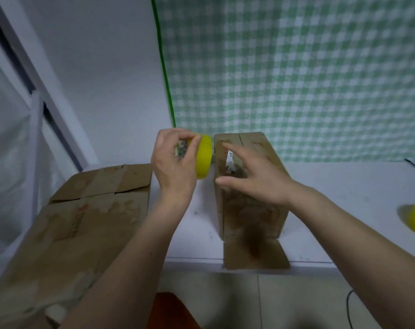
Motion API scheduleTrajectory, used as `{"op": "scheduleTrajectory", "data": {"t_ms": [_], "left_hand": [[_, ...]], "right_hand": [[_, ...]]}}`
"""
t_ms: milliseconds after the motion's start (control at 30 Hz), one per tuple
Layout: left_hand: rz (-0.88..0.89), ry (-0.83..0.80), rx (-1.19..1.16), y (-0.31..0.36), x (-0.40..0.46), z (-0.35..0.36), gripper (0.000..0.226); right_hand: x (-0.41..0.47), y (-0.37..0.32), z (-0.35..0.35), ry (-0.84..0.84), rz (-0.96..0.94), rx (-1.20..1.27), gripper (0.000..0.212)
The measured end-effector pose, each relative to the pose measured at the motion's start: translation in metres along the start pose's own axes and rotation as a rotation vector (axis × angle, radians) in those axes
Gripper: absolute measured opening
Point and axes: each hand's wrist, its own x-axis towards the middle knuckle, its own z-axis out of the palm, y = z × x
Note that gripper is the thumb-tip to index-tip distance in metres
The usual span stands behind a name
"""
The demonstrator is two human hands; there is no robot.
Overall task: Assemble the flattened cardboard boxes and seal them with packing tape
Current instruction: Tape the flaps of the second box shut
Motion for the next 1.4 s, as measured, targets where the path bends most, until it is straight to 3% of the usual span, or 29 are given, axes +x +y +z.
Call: {"op": "scheduleTrajectory", "data": {"t_ms": [167,300,467,533,633,833,967,1100,1200,1300,1400], "left_hand": [[0.028,0.085,-0.055,0.032,-0.022,-0.030,0.010],[-0.190,0.021,-0.243,0.059,-0.035,-0.046,0.018],[-0.609,0.155,-0.472,0.077,-0.049,-0.045,0.020],[-0.740,0.159,-0.517,0.083,-0.061,-0.041,0.018],[-0.733,0.089,-0.569,0.086,-0.076,-0.040,0.016],[-0.758,-0.185,-0.707,0.077,-0.083,-0.040,0.025],[-0.907,-0.328,-0.828,0.072,-0.089,-0.036,0.032],[-1.101,-0.422,-0.857,0.064,-0.100,-0.033,0.026],[-1.181,-0.448,-0.815,0.057,-0.103,-0.031,0.012],[-1.158,-0.414,-0.667,0.053,-0.107,-0.027,0.005],[-1.058,-0.341,-0.515,0.050,-0.111,-0.024,0.002]], "right_hand": [[-0.024,-0.041,0.038,0.082,-0.112,0.328,0.101],[-0.049,-0.053,0.048,0.176,-0.123,0.431,0.088],[-0.083,-0.056,0.061,0.297,-0.104,0.400,0.093],[-0.094,-0.055,0.065,0.358,-0.048,0.341,0.080],[-0.108,-0.043,0.060,0.484,0.004,0.312,0.061],[-0.111,-0.022,0.044,0.755,0.122,0.410,0.049],[-0.108,-0.019,0.039,0.940,0.229,0.722,0.045],[-0.105,-0.013,0.040,0.892,0.298,0.946,0.034],[-0.103,-0.008,0.040,0.866,0.342,0.925,0.037],[-0.103,-0.001,0.040,0.849,0.351,0.823,0.043],[-0.102,0.001,0.045,0.853,0.354,0.767,0.035]]}}
